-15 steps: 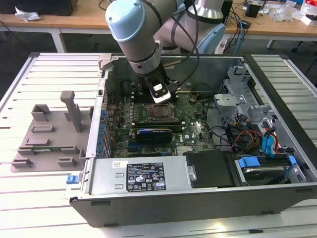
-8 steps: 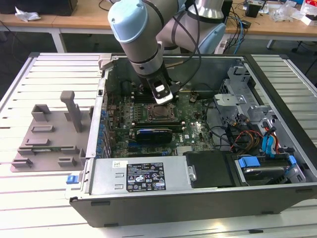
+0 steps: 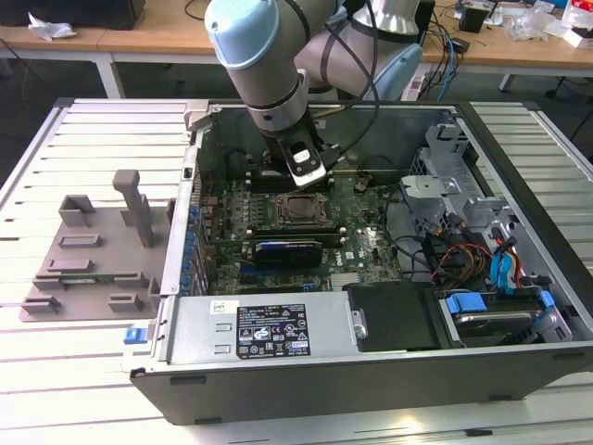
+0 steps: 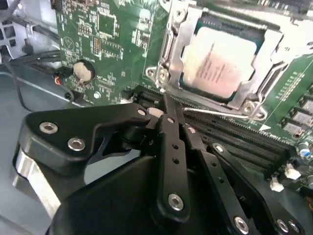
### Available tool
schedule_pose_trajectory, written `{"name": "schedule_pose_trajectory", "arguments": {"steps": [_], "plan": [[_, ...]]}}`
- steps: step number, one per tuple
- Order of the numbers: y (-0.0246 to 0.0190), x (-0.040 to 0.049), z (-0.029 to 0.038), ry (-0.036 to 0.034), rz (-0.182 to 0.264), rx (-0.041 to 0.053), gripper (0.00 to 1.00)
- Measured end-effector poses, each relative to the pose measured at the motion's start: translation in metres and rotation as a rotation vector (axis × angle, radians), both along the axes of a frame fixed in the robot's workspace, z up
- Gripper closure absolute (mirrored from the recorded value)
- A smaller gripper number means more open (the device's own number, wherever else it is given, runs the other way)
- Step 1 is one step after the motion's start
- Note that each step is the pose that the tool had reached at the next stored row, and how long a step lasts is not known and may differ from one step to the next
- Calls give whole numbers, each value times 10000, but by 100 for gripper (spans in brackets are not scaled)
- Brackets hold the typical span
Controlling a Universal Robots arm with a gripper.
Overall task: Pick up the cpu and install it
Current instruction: 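Install the first cpu locking lever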
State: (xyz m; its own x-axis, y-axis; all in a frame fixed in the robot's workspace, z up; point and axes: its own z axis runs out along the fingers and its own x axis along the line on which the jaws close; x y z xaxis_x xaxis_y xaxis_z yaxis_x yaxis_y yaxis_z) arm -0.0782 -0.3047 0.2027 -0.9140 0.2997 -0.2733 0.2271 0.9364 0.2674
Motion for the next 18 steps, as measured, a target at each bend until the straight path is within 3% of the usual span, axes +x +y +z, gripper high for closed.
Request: {"name": "schedule_pose_trajectory", "arguments": {"steps": [2,4,8,18], "plan": [[52,-12,-1,-3,-21,4,89],[53,-27,-1,-5,-52,3,89],[47,-46,-40,-31,-162,-47,89],[-3,-47,-88,-83,-204,-50,89]]}}
